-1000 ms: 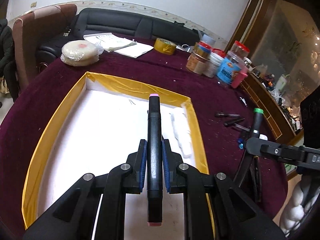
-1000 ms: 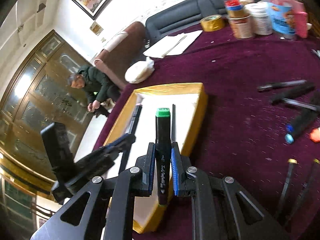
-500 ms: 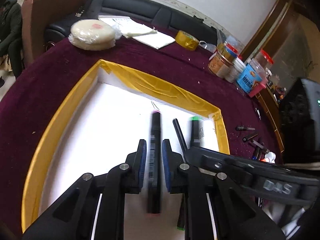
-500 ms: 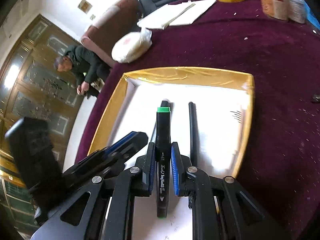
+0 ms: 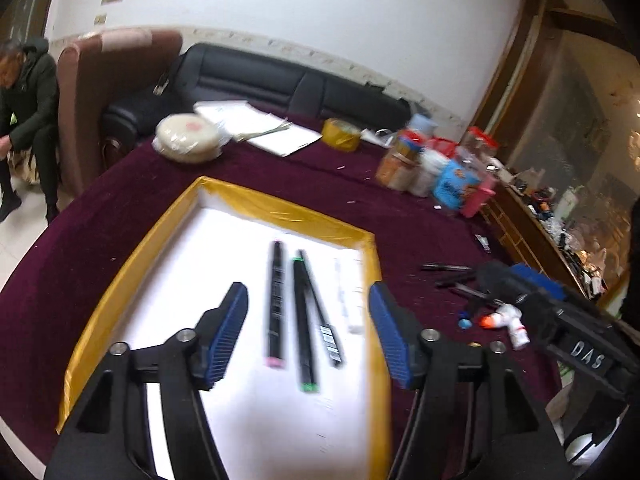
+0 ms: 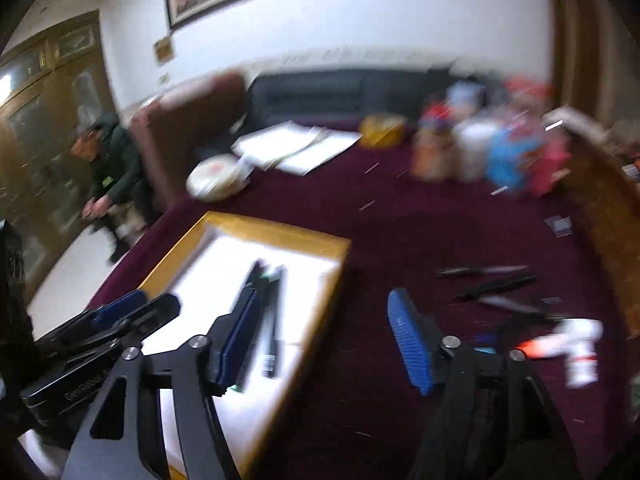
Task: Organize rigid objects
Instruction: 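Lower the green-capped marker into the tray and open the right tool, then reach the left tool to a yellow-ended black marker and grasp it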
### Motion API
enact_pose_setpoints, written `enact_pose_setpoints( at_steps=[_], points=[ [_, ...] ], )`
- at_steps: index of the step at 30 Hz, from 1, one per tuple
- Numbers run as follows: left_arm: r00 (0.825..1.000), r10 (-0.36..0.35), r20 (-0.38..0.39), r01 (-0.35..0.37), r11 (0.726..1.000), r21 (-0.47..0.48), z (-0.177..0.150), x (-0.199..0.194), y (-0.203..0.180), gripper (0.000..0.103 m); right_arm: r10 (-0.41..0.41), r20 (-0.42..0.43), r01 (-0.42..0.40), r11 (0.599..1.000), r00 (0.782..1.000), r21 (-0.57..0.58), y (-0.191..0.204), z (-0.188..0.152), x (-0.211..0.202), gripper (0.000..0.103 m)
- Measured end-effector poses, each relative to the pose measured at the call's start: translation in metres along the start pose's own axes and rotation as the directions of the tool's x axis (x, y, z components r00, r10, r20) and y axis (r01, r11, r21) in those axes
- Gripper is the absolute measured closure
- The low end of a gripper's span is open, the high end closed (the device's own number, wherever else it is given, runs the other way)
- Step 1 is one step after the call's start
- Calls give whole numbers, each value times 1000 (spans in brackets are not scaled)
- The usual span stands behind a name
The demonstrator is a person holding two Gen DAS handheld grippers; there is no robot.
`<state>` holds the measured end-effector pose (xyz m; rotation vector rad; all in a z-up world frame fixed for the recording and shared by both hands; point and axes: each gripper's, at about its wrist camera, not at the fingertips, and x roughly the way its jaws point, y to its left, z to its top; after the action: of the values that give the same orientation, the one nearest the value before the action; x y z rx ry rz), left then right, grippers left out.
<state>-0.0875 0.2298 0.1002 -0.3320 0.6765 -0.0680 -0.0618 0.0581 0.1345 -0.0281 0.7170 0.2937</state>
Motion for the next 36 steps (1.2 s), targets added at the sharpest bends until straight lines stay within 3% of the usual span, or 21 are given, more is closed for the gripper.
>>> enact_pose_setpoints(
  at_steps=[3, 6, 11, 17, 24, 36],
  points=[
    [1000, -22, 11, 22, 999, 40, -12, -8, -25, 38, -124, 87, 125, 992, 988, 1, -16, -10, -40, 37],
    [999, -33, -16, 34, 994, 105, -21, -4, -53, 38, -233, 138, 233, 972, 963, 18, -35, -20, -66, 31],
    [998, -23, -56, 32, 986, 165, -36, 6, -87, 38, -321, 171, 318, 947, 932, 46, -66, -32, -90, 31],
    [993, -3, -114, 26, 979, 203, -51, 21, -114, 38, -372, 165, 363, 928, 914, 80, -100, -43, -106, 31],
    [987, 10, -160, 30, 969, 247, -62, 34, -138, 38, -451, 178, 439, 893, 875, 103, -123, -52, -115, 30],
    [973, 15, -229, 55, 953, 298, -81, 56, -169, 38, -494, 161, 477, 869, 854, 133, -153, -63, -117, 30]
  ],
)
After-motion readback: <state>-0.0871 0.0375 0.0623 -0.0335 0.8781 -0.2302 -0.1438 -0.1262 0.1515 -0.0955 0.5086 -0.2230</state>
